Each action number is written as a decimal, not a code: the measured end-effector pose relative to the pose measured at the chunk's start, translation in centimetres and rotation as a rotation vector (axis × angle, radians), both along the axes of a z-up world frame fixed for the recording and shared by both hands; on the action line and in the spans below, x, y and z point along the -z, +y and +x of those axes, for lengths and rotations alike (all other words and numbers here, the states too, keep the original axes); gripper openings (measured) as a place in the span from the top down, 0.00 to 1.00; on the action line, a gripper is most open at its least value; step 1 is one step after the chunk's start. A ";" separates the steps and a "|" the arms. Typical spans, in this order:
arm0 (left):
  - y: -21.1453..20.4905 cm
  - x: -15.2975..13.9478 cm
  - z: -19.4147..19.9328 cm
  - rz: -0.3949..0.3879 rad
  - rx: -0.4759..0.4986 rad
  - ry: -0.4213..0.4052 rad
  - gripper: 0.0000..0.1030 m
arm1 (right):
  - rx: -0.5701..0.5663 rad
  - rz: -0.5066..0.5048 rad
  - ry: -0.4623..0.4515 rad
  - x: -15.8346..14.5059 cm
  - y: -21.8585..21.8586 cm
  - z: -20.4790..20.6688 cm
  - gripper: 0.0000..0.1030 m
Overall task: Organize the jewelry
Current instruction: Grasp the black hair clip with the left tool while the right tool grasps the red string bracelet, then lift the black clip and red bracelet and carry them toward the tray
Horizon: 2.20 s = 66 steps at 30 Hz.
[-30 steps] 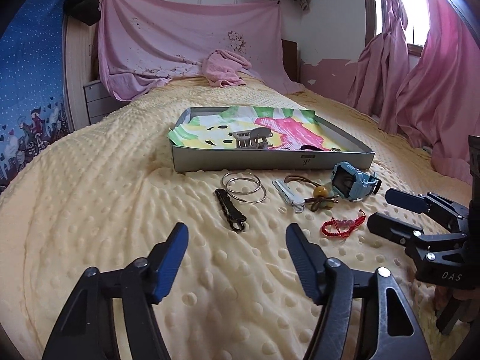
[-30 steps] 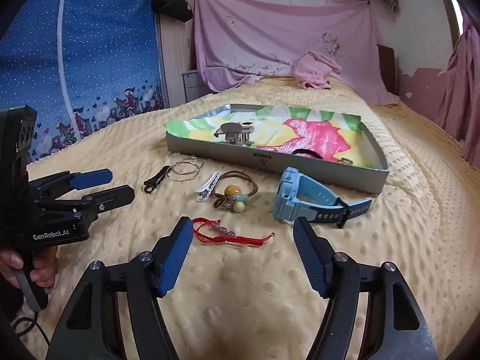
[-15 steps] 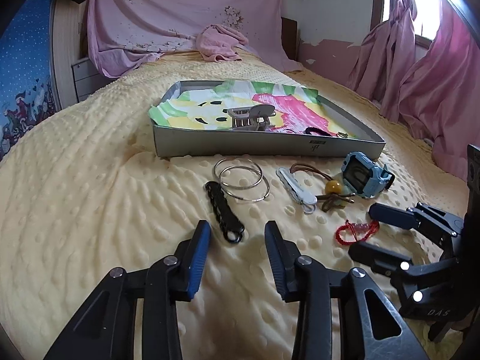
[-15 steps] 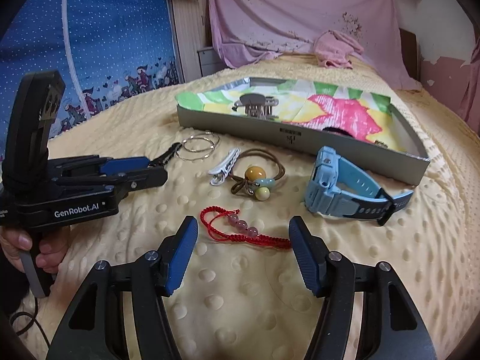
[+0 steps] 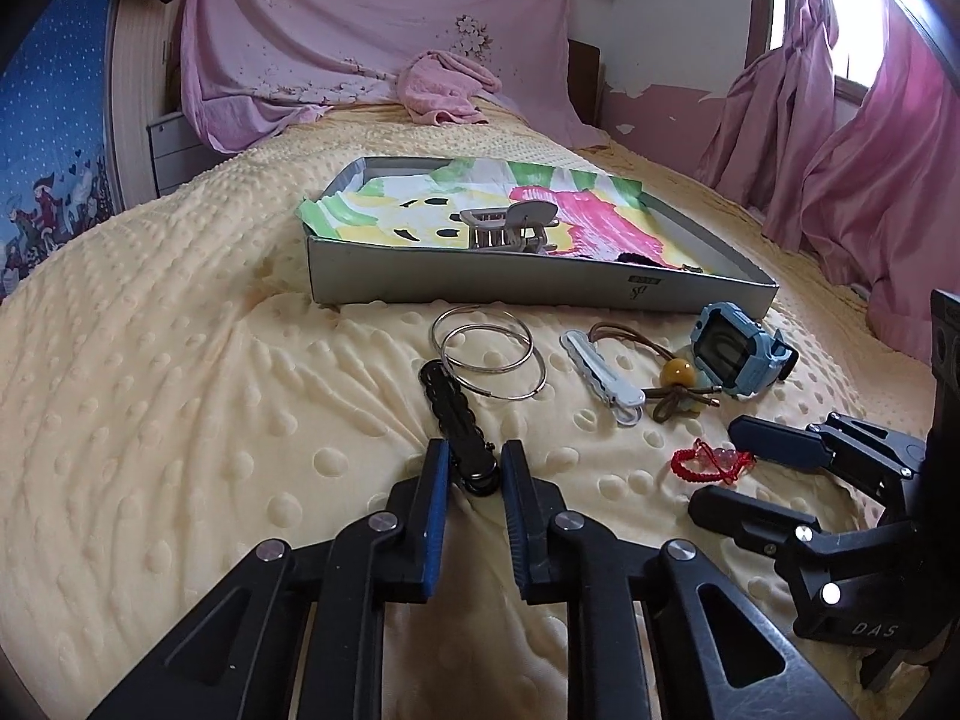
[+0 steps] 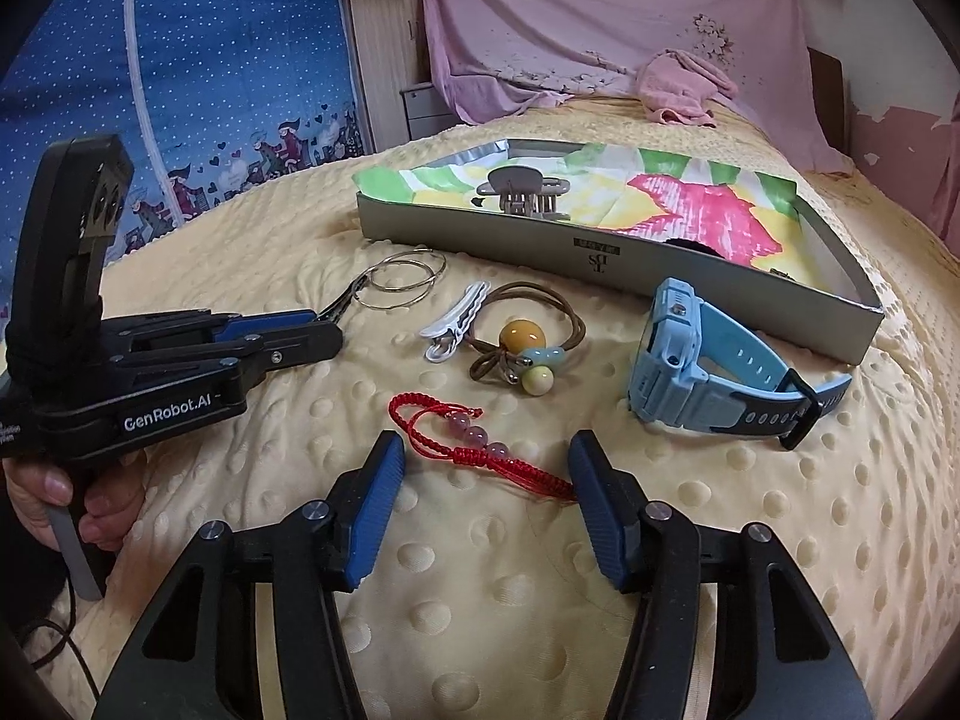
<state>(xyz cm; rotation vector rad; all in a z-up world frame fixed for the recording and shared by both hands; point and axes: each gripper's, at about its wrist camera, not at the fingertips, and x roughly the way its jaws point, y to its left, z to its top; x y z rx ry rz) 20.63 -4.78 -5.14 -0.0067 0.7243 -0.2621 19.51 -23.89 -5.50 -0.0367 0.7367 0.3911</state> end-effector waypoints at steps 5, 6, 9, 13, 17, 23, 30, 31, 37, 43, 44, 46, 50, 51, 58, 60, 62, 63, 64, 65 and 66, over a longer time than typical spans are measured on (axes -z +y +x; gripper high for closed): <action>0.0 0.1 -0.5 -0.002 -0.002 -0.018 0.84 | 0.011 0.002 -0.012 0.0 -0.1 -0.1 0.62; 0.0 0.1 -0.6 -0.004 -0.003 -0.023 0.84 | 0.012 0.000 -0.013 0.0 -0.1 -0.1 0.64; -0.2 0.1 -0.8 0.006 -0.009 -0.030 0.84 | 0.011 -0.009 -0.022 -0.1 0.1 -0.2 0.70; -0.3 0.1 -0.9 0.016 -0.011 -0.034 0.84 | 0.004 -0.028 -0.031 -0.1 0.5 -0.4 0.82; 0.0 0.0 -1.3 -0.011 -0.013 -0.028 0.84 | 0.003 -0.054 -0.038 0.0 0.9 -0.6 0.87; 0.9 0.3 -1.5 -0.079 -0.017 -0.007 0.85 | 0.012 -0.054 -0.046 0.0 0.8 -0.8 0.92; 1.1 0.3 -1.4 -0.069 -0.019 -0.019 0.85 | 0.020 -0.055 -0.073 -0.3 0.7 -1.3 0.95; 1.1 0.3 -1.5 -0.070 -0.019 -0.023 0.85 | 0.022 -0.051 -0.076 -0.3 0.6 -1.4 0.95; 1.3 0.0 -2.2 -0.087 -0.025 -0.044 0.85 | 0.034 -0.031 -0.099 -0.7 0.2 -1.5 0.95; 1.8 -0.4 -3.4 -0.124 -0.042 -0.085 0.85 | 0.046 -0.026 -0.141 -1.4 0.1 -2.1 0.95; 1.8 -0.4 -3.4 -0.128 -0.042 -0.088 0.85 | 0.049 -0.025 -0.148 -1.5 0.1 -2.1 0.95; 1.9 -0.5 -3.6 -0.138 -0.042 -0.102 0.85 | 0.054 -0.021 -0.161 -1.8 0.0 -2.3 0.95; 1.9 -1.0 -4.3 -0.156 -0.040 -0.148 0.85 | 0.069 0.000 -0.187 -2.4 -0.4 -2.3 0.95; 1.9 -1.2 -4.5 -0.159 -0.038 -0.159 0.85 | 0.072 0.005 -0.192 -2.6 -0.5 -2.3 0.95; 1.2 -2.2 -5.4 -0.160 0.002 -0.231 0.85 | 0.082 0.041 -0.216 -3.5 -0.8 -2.0 0.95; 1.1 -2.3 -5.4 -0.148 0.005 -0.232 0.85 | 0.082 0.042 -0.217 -3.5 -0.8 -2.0 0.95; 1.1 -2.2 -5.4 -0.149 0.005 -0.229 0.85 | 0.085 0.048 -0.220 -3.6 -0.8 -2.0 0.95; 1.2 -2.2 -5.3 -0.152 0.004 -0.226 0.85 | 0.086 0.054 -0.223 -3.8 -0.9 -2.0 0.95; 1.2 -2.1 -5.2 -0.155 0.003 -0.221 0.85 | 0.087 0.058 -0.224 -3.9 -0.9 -2.0 0.95; 1.3 -2.0 -5.1 -0.156 0.003 -0.218 0.85 | 0.088 0.063 -0.225 -4.0 -0.9 -2.1 0.95; 1.3 -2.0 -5.1 -0.157 0.002 -0.216 0.85 | 0.089 0.066 -0.226 -4.0 -0.9 -2.1 0.95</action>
